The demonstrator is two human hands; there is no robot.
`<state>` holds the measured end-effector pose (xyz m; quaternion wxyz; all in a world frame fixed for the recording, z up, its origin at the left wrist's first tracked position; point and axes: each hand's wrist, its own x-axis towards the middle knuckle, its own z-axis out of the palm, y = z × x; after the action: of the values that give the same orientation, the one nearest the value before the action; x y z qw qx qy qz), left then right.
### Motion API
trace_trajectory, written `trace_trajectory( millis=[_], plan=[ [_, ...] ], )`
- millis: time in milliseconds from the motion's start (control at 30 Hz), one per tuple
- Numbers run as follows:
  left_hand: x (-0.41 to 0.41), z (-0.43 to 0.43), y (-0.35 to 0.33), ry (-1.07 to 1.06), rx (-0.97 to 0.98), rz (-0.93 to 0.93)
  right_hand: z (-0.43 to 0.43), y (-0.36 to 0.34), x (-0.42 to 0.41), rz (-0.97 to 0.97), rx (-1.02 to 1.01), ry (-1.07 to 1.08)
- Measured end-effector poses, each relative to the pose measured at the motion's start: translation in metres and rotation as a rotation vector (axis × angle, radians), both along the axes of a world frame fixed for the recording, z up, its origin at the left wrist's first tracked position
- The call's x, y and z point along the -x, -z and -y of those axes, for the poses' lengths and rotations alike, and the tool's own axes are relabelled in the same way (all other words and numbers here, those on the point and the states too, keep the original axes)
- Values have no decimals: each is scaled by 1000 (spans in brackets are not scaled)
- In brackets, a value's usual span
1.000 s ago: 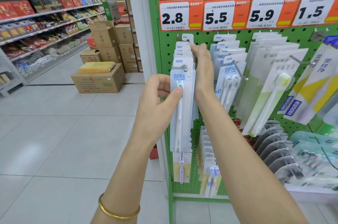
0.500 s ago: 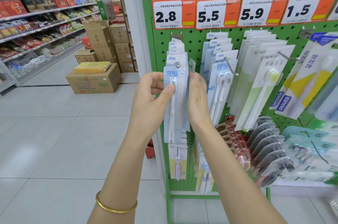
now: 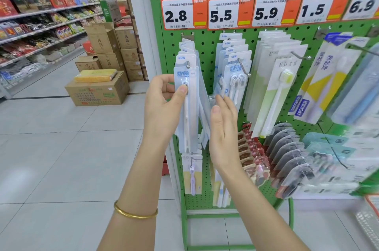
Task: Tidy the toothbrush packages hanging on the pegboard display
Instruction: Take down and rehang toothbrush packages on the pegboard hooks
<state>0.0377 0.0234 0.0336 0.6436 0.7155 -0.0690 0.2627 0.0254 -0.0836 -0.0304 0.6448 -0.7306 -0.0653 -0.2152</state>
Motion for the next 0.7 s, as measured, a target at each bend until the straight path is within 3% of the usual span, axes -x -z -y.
trace_trajectory(
  millis=[300,700],
  plan=[
    [-6,6,2,-25,22,-36,28,3,22,121,32,156],
    [-24,7,-1,-46,6,-89,36,-6,30,95,-1,74]
  ],
)
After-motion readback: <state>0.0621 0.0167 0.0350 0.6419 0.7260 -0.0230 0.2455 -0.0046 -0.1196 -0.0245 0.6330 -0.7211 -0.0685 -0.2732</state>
